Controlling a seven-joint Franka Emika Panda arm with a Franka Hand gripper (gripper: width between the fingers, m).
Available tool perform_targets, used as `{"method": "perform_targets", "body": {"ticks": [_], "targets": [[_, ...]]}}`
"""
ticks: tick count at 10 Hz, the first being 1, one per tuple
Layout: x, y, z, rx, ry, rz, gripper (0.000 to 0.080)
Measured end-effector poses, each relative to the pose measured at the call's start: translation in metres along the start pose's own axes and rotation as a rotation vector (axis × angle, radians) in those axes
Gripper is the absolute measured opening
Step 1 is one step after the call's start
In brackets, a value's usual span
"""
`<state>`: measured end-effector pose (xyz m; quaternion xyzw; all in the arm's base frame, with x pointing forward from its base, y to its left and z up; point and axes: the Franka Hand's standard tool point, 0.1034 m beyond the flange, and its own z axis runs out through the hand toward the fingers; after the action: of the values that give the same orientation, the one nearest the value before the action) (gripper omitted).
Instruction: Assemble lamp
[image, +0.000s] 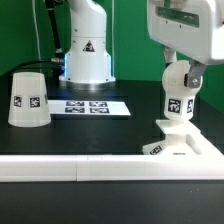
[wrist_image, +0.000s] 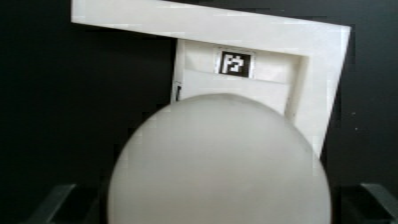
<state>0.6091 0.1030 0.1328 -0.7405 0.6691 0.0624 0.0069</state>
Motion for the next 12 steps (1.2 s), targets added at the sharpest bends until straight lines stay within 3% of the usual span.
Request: {"method": "perform_targets", "body": {"ticks": [2, 7, 12], "targets": [[-0.001, 0.000, 0.000, 0.000, -0.002, -0.022, 0.0681], [-0.016, 0.000, 0.002, 0.016, 0.017, -0.500, 0.0698], [-0.012, 0.000, 0.004, 0.012, 0.020, -0.910, 0.0698]]}}
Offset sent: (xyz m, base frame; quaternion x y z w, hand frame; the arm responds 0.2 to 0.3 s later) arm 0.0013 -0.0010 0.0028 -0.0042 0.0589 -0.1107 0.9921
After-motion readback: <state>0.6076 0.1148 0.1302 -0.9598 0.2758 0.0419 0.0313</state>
